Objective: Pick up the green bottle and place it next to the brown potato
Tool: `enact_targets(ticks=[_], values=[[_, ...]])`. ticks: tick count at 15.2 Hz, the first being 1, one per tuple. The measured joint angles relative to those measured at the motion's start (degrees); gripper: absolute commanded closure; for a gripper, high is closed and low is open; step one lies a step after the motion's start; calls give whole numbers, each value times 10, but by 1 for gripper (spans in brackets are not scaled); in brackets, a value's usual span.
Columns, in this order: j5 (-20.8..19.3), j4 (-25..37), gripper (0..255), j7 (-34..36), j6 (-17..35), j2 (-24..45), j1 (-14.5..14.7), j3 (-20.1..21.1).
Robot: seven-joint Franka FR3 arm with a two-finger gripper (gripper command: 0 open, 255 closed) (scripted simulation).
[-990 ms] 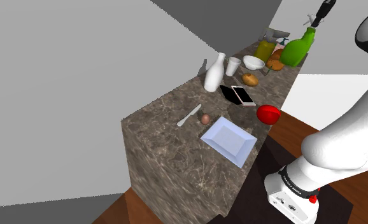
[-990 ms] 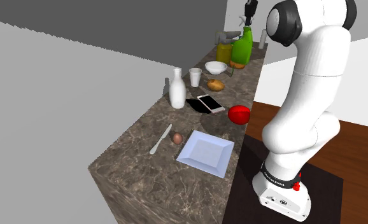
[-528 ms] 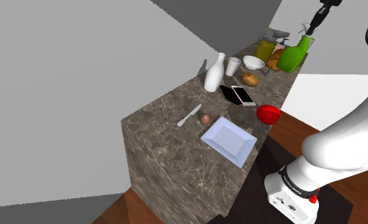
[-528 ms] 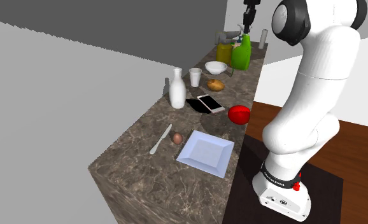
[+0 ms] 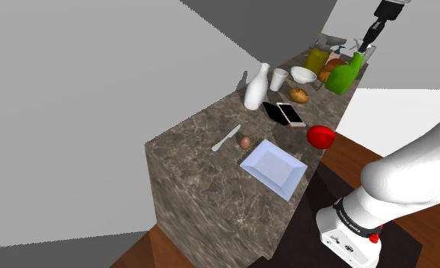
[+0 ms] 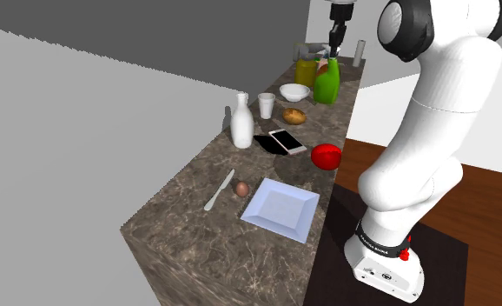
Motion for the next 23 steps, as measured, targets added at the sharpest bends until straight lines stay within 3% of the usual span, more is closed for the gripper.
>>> enact_targets(ticks=[23], values=[[-6, -202, 255, 6, 184, -19, 2, 2]])
